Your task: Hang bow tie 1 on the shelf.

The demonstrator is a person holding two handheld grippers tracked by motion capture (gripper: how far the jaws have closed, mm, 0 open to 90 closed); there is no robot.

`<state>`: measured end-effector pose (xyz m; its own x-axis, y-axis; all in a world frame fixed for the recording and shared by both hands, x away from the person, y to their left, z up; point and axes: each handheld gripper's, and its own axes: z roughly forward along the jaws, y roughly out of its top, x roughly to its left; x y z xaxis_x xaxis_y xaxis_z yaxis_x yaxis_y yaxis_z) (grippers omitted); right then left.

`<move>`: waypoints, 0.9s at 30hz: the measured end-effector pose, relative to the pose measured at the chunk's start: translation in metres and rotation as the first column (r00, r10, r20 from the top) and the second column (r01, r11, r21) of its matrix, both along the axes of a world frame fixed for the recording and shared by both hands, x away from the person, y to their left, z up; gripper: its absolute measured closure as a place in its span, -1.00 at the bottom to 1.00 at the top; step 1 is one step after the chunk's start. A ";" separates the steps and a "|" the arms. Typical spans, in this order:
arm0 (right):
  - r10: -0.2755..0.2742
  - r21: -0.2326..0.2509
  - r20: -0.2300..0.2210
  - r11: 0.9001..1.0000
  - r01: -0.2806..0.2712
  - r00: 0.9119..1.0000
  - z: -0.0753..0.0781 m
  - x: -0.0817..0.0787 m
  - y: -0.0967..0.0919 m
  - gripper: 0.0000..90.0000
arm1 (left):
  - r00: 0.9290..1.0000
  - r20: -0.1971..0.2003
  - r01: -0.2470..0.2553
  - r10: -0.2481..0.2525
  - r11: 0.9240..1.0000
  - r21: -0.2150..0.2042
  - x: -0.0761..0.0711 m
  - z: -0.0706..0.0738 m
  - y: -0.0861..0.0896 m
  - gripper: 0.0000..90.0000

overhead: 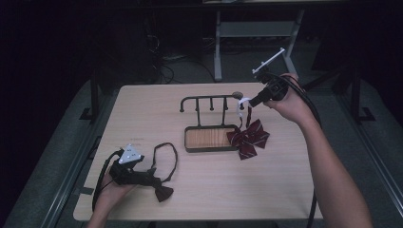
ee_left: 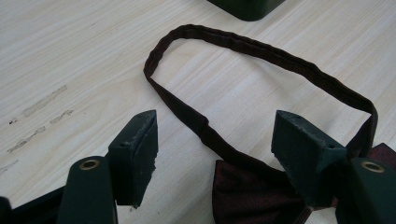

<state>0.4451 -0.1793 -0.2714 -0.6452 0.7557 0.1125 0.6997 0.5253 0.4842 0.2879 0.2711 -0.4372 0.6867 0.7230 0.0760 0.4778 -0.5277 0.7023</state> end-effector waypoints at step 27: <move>0.040 0.082 -0.048 0.996 -0.036 0.998 -0.026 -0.016 -0.015 0.63 | 1.000 -0.011 -0.006 0.006 1.000 -0.001 -0.001 -0.002 -0.003 -0.29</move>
